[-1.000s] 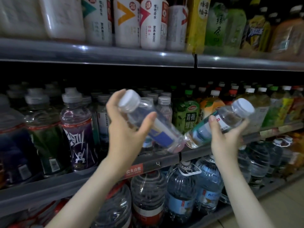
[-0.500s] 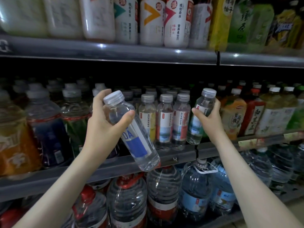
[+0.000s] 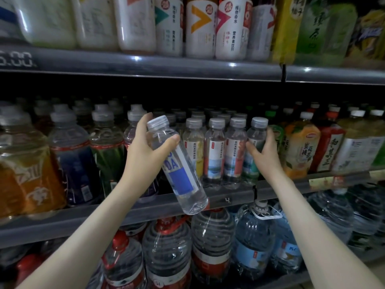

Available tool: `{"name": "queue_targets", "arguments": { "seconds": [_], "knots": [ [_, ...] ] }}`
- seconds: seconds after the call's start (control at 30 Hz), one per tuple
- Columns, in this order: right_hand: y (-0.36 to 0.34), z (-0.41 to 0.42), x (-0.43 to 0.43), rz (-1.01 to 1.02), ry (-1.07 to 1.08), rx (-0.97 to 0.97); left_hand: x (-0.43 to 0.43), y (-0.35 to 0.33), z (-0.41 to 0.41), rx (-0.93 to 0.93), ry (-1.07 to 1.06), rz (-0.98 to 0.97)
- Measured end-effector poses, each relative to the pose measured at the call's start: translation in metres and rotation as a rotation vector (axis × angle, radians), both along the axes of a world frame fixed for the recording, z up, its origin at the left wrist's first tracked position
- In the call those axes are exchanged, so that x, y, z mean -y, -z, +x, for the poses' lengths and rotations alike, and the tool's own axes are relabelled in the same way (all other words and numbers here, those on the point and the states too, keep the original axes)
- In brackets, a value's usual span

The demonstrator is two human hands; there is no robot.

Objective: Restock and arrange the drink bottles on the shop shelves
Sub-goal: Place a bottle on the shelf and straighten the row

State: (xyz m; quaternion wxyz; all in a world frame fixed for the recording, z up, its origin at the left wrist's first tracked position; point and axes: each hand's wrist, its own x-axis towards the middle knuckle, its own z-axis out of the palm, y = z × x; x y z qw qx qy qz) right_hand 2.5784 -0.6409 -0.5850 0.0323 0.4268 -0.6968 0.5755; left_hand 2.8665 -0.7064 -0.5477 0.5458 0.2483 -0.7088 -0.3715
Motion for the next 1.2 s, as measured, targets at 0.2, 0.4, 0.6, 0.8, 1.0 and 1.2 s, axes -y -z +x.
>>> {"name": "queue_targets", "arguments": {
  "seconds": [0.2, 0.4, 0.6, 0.8, 1.0, 1.2],
  "knots": [
    [0.005, 0.011, -0.007, 0.212, 0.145, -0.018, -0.002, 0.005, 0.012, 0.055, -0.049, -0.032],
    [-0.006, 0.078, -0.003, -0.144, 0.266, -0.273, -0.004, 0.003, 0.023, 0.036, -0.093, -0.041],
    [-0.023, 0.15, 0.03, 0.096, 0.079, -0.702, -0.009, 0.002, 0.043, 0.026, -0.135, -0.081],
    [-0.023, 0.161, 0.06, 0.422, 0.257, -0.827, -0.007, -0.004, 0.07, 0.003, -0.201, -0.105],
    [-0.028, 0.153, 0.056, 0.113, 0.101, -0.715, -0.001, -0.001, 0.09, -0.028, -0.239, -0.114],
    [-0.014, 0.152, 0.032, -0.112, -0.202, -0.601, 0.0, 0.001, 0.089, -0.067, -0.219, -0.112]
  ]
}}
